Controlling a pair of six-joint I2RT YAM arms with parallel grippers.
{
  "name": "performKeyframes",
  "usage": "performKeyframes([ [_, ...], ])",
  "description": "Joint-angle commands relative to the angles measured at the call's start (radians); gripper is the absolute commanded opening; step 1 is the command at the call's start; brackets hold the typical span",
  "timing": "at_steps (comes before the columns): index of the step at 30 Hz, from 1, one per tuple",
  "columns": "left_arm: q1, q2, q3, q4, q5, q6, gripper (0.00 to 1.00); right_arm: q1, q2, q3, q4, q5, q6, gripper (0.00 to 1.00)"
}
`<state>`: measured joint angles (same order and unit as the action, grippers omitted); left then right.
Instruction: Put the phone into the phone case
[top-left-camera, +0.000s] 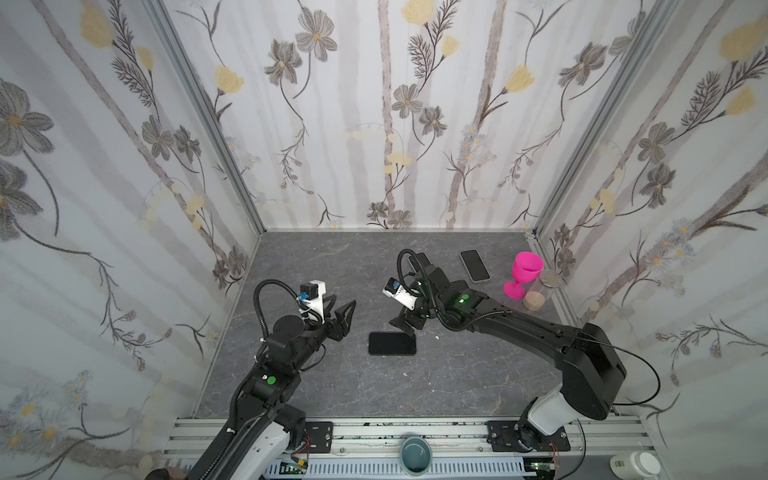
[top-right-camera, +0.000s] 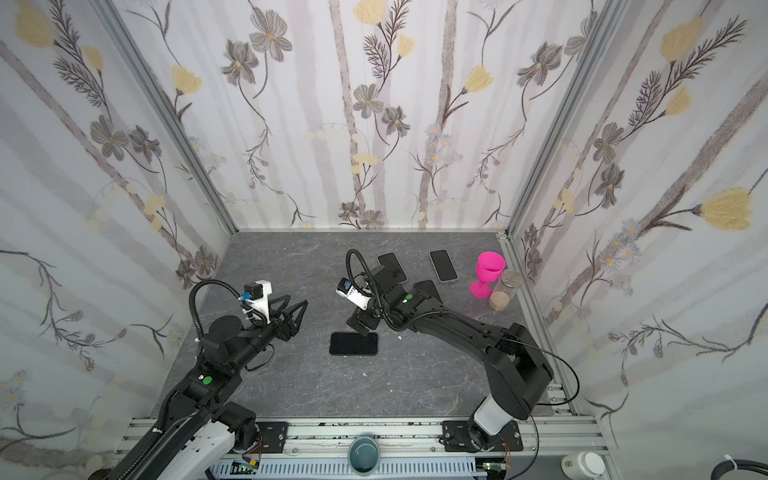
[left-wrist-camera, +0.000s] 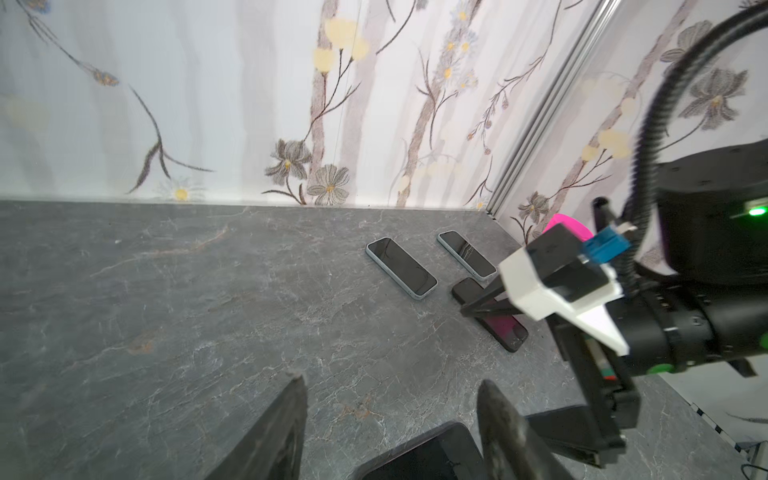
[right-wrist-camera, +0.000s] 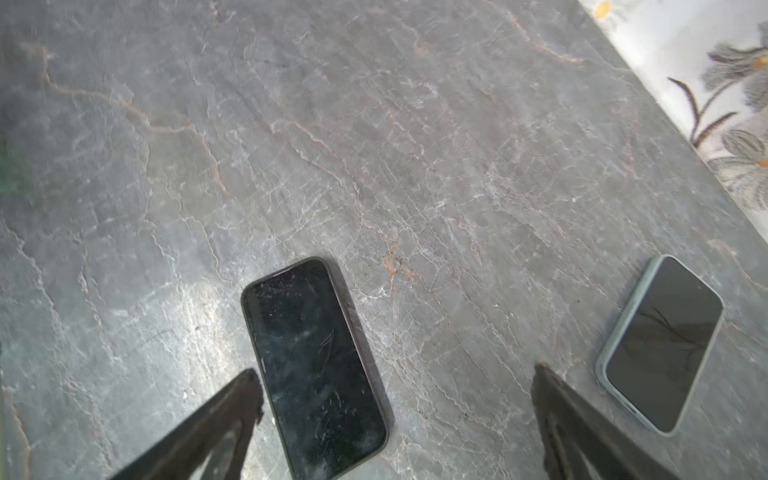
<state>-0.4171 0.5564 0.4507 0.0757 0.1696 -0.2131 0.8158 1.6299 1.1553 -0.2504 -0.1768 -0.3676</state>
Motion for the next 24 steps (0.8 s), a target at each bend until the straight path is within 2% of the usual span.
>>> performKeyframes([
  [1,0.0,-0.028,-0.012,0.026,0.033,0.055,0.65,0.035,0.045,-0.02,-0.017,-0.014,-0.12,1.0],
  [9,0.001,-0.034,-0.022,0.0,0.061,0.094,0.67,0.072,0.135,-0.046,-0.053,-0.04,-0.172,1.0],
  [18,-0.002,-0.011,-0.04,0.003,0.146,0.101,0.66,0.095,0.272,0.015,-0.145,0.091,-0.174,1.0],
  [24,-0.002,-0.012,-0.045,-0.021,0.087,0.108,0.64,0.095,0.341,0.079,-0.24,0.086,-0.174,0.95],
])
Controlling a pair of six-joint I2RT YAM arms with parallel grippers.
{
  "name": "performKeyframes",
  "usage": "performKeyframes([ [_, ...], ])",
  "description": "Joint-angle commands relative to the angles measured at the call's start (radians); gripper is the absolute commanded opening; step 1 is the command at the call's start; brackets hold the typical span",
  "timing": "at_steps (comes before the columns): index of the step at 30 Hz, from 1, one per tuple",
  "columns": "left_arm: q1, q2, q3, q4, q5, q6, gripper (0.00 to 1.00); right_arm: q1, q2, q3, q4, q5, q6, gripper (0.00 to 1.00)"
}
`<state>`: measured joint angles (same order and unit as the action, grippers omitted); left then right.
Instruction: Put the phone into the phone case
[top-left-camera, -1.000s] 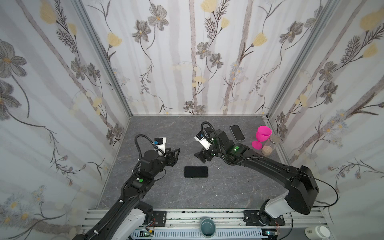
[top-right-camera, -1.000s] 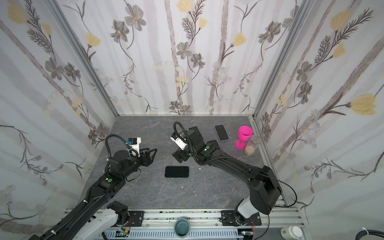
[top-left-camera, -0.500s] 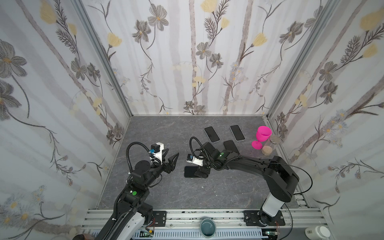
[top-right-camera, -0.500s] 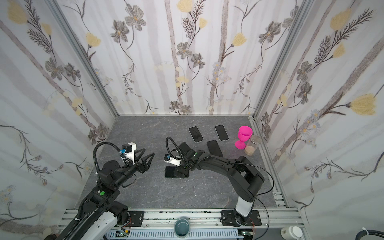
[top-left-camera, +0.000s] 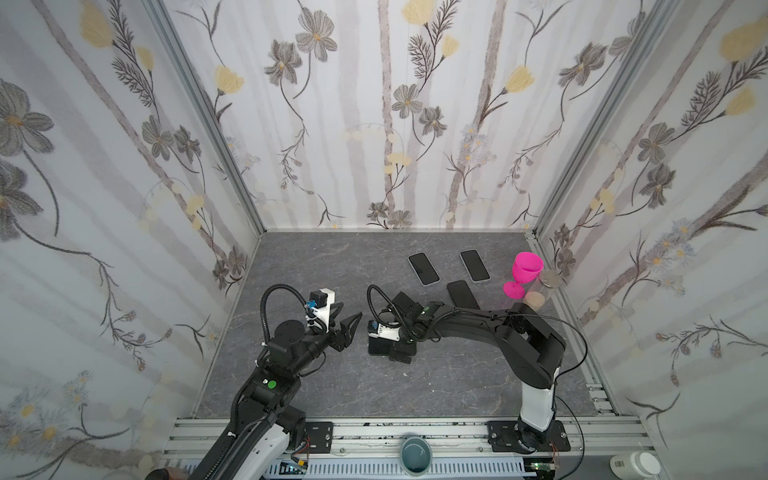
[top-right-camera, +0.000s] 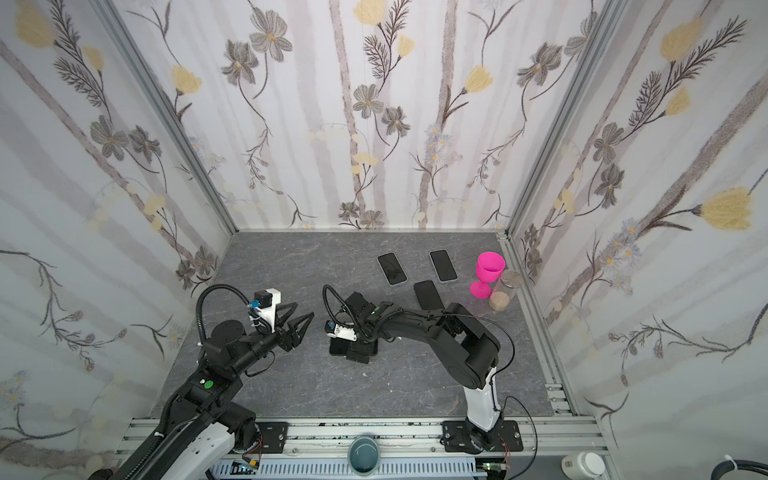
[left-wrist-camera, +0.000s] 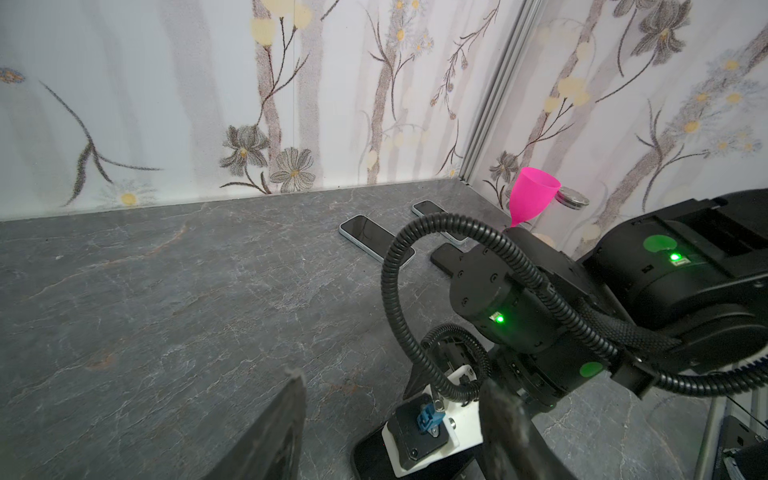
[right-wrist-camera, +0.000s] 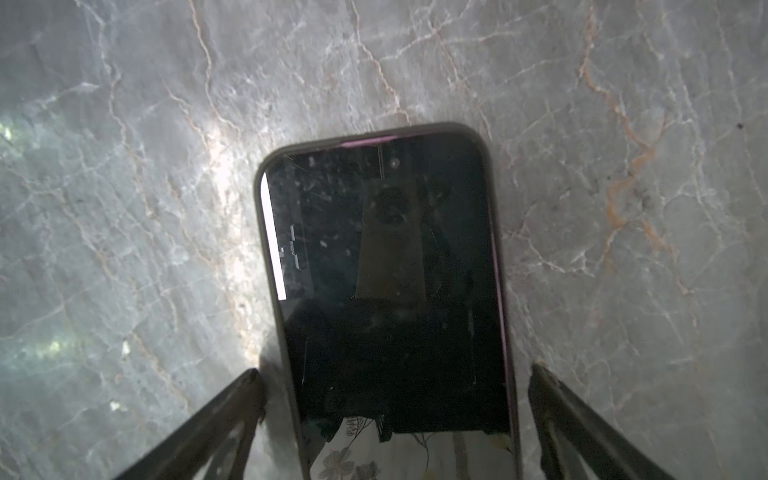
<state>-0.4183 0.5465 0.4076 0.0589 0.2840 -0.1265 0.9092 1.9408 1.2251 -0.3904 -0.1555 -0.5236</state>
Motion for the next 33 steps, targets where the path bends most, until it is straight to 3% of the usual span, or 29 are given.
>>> performKeyframes([
  [1,0.0,-0.002,-0.002,-0.008,-0.032,0.025,0.64,0.002,0.036,0.016,-0.11,0.065,-0.016,0.93],
  [9,-0.001,0.002,-0.008,-0.008,-0.053,0.023,0.64,0.002,0.036,0.034,-0.132,0.063,-0.007,0.86],
  [30,0.0,0.058,0.009,-0.01,-0.182,-0.03,0.67,0.001,0.079,0.106,-0.229,0.082,-0.047,0.87],
  [33,0.0,0.059,0.001,-0.016,-0.212,-0.06,0.67,0.002,0.088,0.12,-0.241,0.105,-0.045,0.73],
])
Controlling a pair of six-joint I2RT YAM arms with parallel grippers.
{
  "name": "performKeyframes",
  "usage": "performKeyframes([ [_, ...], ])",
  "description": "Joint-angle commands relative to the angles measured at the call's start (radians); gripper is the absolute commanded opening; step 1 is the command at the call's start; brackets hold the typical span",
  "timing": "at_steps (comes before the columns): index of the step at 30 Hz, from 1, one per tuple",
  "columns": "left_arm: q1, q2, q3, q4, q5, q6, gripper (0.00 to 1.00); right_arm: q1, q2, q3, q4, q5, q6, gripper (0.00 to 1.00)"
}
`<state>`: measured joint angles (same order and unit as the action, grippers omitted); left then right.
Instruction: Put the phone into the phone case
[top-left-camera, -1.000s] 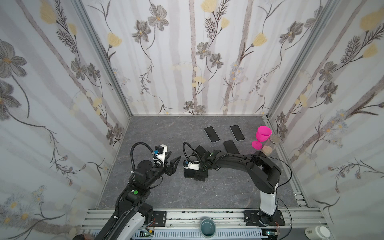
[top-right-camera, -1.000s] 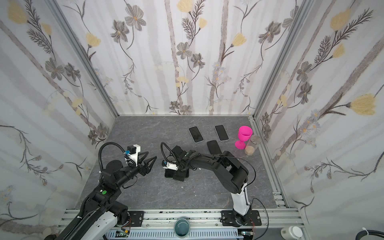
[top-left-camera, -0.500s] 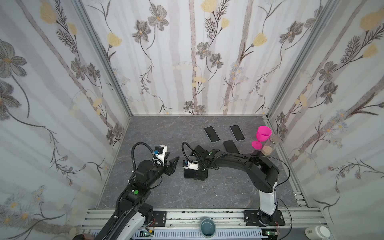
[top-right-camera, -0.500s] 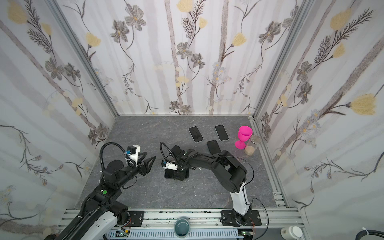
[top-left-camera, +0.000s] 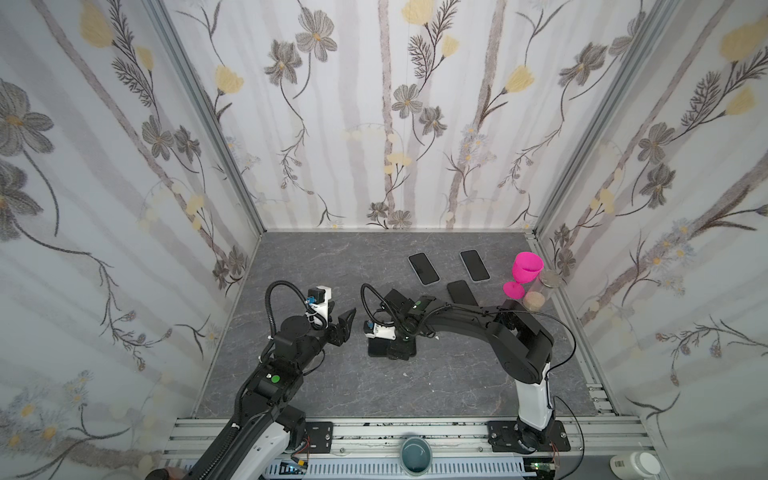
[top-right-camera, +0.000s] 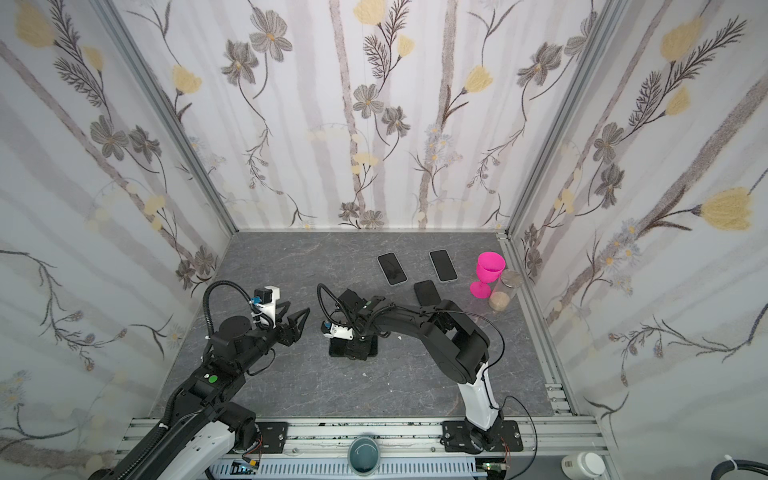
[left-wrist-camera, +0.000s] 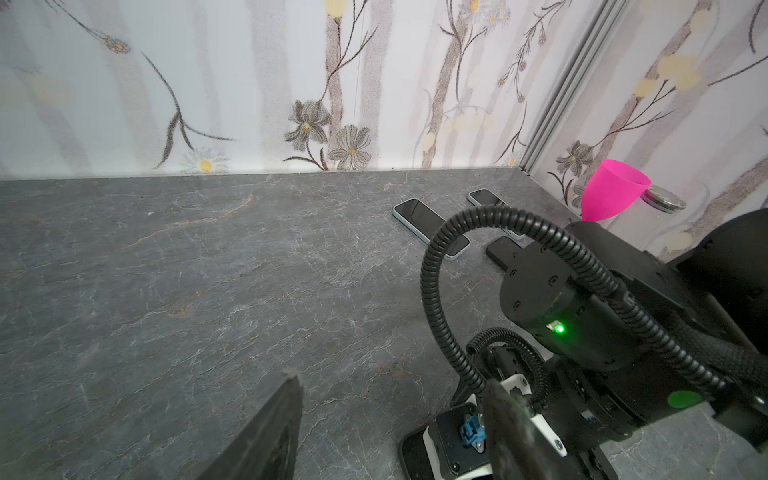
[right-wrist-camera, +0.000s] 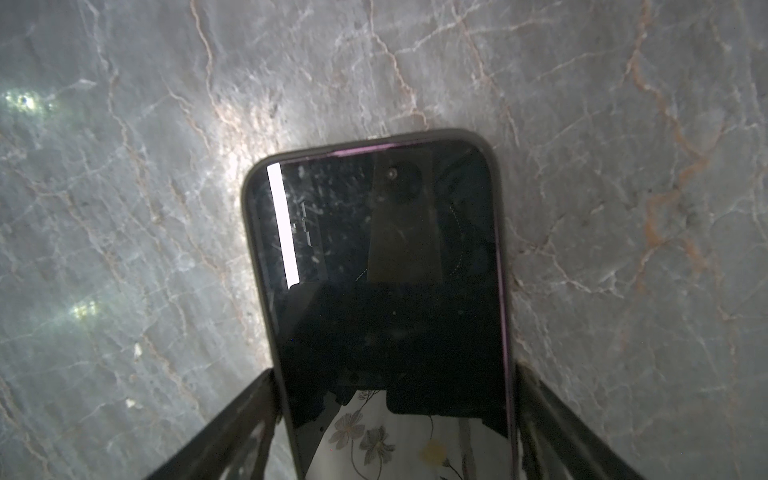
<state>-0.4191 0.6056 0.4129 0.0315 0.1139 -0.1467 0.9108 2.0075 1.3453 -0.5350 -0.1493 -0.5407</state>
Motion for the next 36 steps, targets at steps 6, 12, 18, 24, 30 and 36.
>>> performKeyframes([
  [6,0.0,0.035,-0.008,0.035,-0.174,-0.148,0.67,-0.018,0.004,-0.021,-0.072,0.116,0.066,0.57],
  [12,0.001,0.098,-0.001,0.115,-0.24,-0.217,0.67,-0.055,-0.031,-0.062,-0.026,0.153,0.296,0.58],
  [18,0.001,0.188,-0.002,0.226,-0.268,-0.252,0.66,-0.083,-0.091,-0.144,0.043,0.172,0.54,0.58],
  [24,0.002,0.29,-0.005,0.327,-0.332,-0.301,0.66,-0.192,-0.129,-0.232,0.079,0.279,0.783,0.61],
  [30,0.002,0.357,-0.041,0.393,-0.382,-0.325,0.67,-0.241,-0.156,-0.295,0.139,0.288,0.919,0.66],
  [36,0.002,0.398,-0.131,0.574,-0.489,-0.342,0.68,-0.263,-0.209,-0.339,0.23,0.284,1.046,0.74],
])
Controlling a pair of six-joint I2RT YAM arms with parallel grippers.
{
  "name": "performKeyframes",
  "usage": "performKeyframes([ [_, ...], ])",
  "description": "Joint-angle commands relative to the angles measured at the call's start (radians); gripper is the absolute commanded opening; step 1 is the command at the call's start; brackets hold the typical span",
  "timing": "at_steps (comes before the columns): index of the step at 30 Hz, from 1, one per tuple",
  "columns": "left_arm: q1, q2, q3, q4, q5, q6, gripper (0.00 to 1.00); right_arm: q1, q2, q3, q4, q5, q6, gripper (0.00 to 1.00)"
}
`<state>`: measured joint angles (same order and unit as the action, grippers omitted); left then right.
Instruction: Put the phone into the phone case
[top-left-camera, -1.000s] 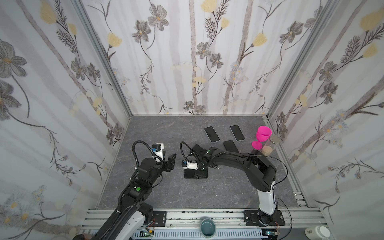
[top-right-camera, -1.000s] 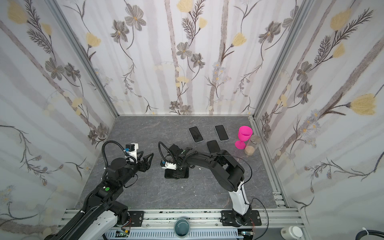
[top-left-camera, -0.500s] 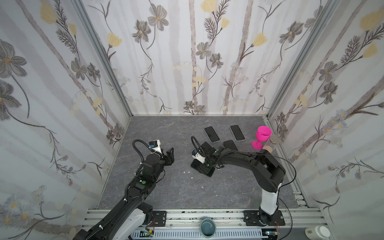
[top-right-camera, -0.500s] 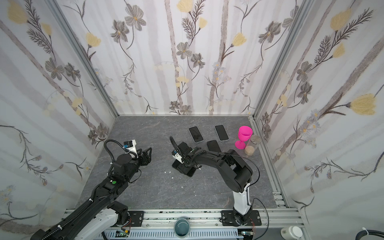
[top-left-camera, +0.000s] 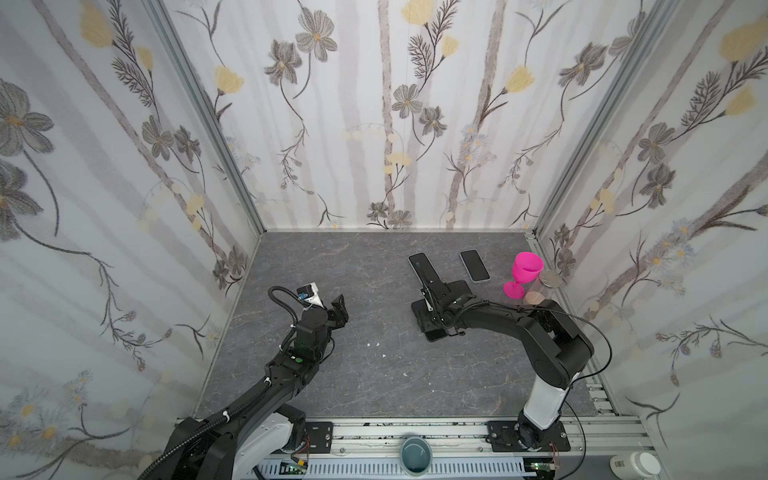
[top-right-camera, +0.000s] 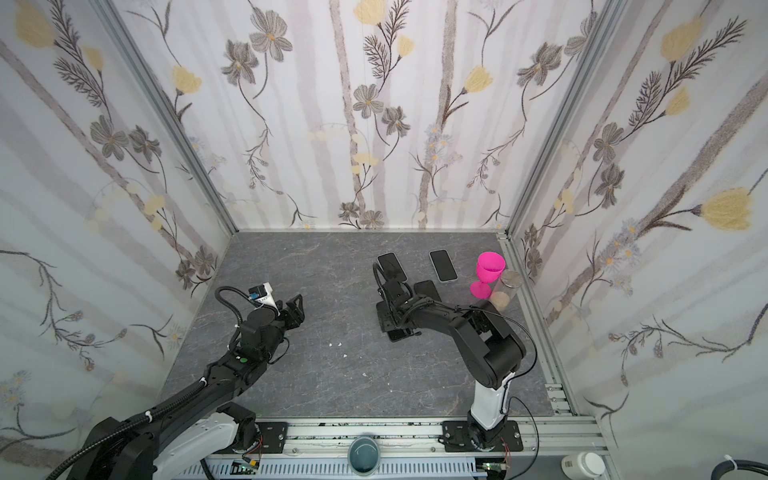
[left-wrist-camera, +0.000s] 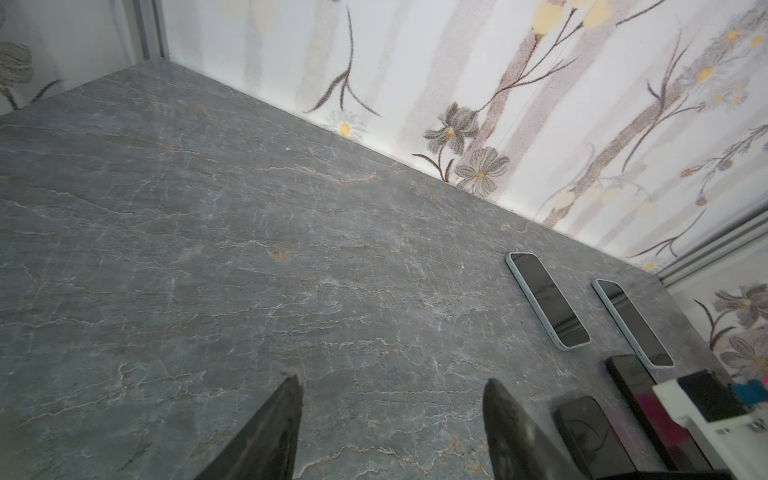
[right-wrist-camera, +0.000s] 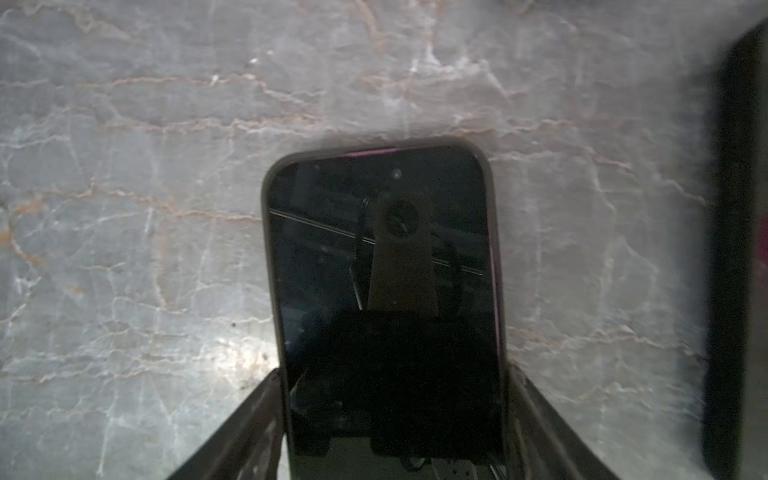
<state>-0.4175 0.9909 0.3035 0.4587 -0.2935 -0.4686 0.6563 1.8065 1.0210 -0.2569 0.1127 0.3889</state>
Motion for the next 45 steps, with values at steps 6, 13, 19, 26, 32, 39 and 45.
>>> performKeyframes([
  [6,0.0,0.103,-0.045,0.308,-0.152,0.062,0.7,0.005,-0.052,0.007,-0.008,0.027,0.134,0.89],
  [13,0.01,0.136,-0.039,0.433,-0.248,0.244,0.73,0.018,-0.155,0.043,-0.071,0.129,0.107,1.0],
  [19,0.103,0.203,-0.043,0.558,-0.302,0.351,0.77,-0.061,-0.365,-0.039,0.052,0.396,-0.071,1.0],
  [26,0.22,0.294,-0.012,0.536,-0.132,0.412,0.85,-0.323,-0.53,-0.48,0.728,0.312,-0.423,1.0],
  [32,0.32,0.438,-0.042,0.689,0.165,0.482,0.95,-0.492,-0.444,-0.695,1.143,0.064,-0.477,1.0],
  [39,0.411,0.581,-0.133,0.984,0.256,0.418,1.0,-0.642,-0.368,-0.77,1.383,-0.201,-0.409,1.0],
  [45,0.386,0.588,-0.08,0.901,0.058,0.376,1.0,-0.676,-0.291,-0.824,1.587,-0.142,-0.339,1.0],
])
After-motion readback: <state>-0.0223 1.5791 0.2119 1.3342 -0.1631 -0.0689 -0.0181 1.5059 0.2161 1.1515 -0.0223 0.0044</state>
